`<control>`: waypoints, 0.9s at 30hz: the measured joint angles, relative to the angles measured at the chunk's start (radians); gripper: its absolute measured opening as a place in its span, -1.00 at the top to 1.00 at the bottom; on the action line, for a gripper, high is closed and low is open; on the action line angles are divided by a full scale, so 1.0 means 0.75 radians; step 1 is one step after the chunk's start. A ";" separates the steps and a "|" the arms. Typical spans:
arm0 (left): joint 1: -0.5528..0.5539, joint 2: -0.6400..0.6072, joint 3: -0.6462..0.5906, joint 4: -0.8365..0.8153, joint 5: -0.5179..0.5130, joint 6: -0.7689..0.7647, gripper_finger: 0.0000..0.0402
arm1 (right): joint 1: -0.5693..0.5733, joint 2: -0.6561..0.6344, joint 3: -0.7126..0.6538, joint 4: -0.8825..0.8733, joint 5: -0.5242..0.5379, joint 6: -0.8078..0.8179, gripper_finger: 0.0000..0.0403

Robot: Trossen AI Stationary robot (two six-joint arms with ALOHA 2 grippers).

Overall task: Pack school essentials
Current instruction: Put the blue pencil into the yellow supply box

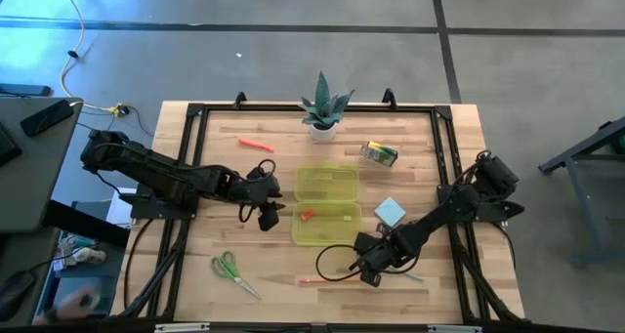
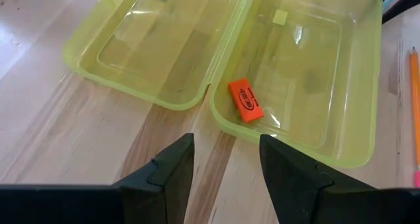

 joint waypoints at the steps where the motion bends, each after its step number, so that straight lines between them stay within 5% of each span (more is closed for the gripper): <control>1: 0.000 0.000 0.000 0.000 0.000 0.000 0.20 | 0.000 0.001 0.000 -0.008 0.000 0.004 0.87; 27: 0.000 0.000 0.000 -0.002 0.010 -0.001 0.20 | 0.047 -0.050 0.136 -0.041 0.047 -0.258 0.92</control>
